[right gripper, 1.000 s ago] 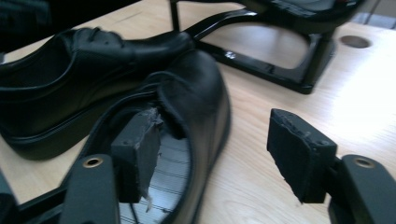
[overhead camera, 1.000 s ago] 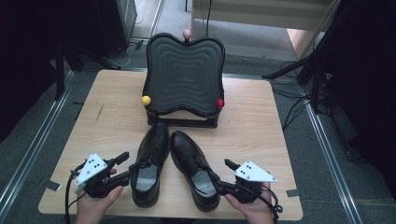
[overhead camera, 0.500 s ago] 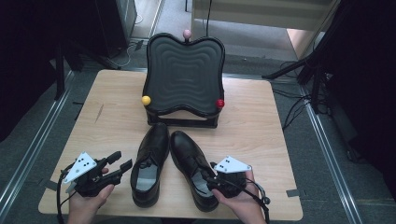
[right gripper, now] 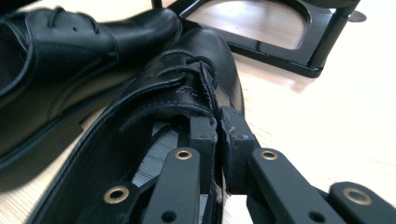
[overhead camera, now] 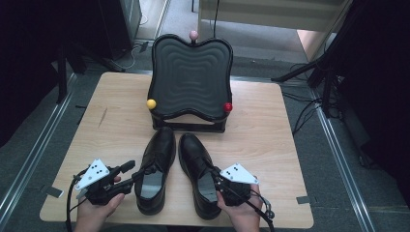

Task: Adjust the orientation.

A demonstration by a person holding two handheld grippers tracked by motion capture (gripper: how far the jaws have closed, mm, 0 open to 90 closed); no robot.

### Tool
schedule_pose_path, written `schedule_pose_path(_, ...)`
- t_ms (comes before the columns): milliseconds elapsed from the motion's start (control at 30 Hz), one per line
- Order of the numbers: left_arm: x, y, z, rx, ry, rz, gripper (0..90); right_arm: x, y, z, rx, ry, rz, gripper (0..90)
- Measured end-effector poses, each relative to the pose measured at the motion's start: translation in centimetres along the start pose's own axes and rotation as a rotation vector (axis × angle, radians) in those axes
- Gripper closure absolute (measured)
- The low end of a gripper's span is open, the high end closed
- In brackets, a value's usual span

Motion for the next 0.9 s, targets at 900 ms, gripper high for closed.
schedule_pose_path(900, -0.4, 0.2, -0.2, 0.002, 0.016, 0.013, 55.1, -1.6, -0.4, 0.9, -0.083, -0.188, -0.107, 86.4)
Point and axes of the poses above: each handheld gripper's, and its own axes: x roughly backward along the jaws, y roughly out of its top, z roughly to its left, the point moved 1 cm from there along -x, roughly forward along the jaws, and after that the axes turned 14 degrees about z, right-handed, at the moved point
